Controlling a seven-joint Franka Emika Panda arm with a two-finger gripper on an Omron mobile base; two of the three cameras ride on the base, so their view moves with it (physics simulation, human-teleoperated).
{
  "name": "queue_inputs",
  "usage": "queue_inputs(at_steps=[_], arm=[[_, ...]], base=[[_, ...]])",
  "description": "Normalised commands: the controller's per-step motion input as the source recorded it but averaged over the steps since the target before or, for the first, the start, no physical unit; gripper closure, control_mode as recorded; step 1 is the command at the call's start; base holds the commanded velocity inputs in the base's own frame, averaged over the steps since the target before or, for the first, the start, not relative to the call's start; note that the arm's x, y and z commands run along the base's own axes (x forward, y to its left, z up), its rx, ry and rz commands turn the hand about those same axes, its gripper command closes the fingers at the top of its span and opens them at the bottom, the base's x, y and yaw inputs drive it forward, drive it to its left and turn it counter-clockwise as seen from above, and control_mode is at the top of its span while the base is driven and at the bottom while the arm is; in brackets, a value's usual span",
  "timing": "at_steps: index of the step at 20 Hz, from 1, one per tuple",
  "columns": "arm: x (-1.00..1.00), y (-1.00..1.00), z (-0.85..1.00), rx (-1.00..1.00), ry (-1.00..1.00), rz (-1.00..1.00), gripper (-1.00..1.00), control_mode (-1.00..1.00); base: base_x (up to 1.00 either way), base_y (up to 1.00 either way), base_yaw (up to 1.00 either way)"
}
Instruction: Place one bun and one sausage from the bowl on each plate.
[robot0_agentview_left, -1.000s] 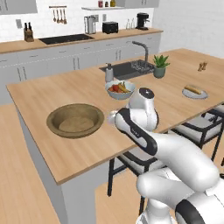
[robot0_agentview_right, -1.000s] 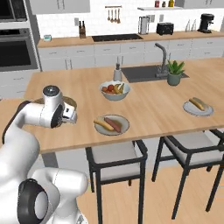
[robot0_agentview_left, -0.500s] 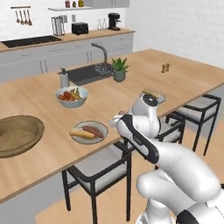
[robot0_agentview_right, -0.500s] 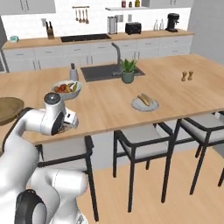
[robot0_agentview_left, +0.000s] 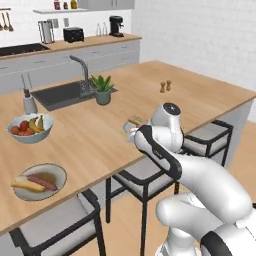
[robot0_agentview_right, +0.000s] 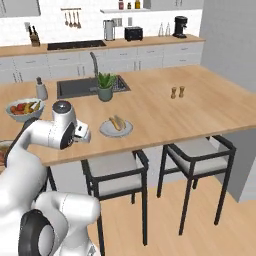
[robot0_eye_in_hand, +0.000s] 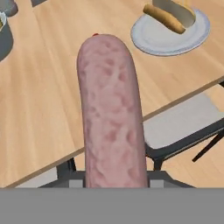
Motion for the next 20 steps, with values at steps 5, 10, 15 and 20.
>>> queue_inputs(at_steps=[5,10,15,20], arm=[[0.00,0.00,0.00,0.00,0.00,0.00,1.00,1.00],[0.00,0.00,0.00,0.00,0.00,0.00,1.00,1.00],[0.00,0.00,0.00,0.00,0.00,0.00,1.00,1.00],[0.20,0.00,-0.13,-0.02,0.07,0.06,1.00,-1.00]], base=[[0.76,-0.99,0.08],[0.90,-0.17,0.41],[0.92,-0.02,0.55],[0.80,0.00,0.39]])
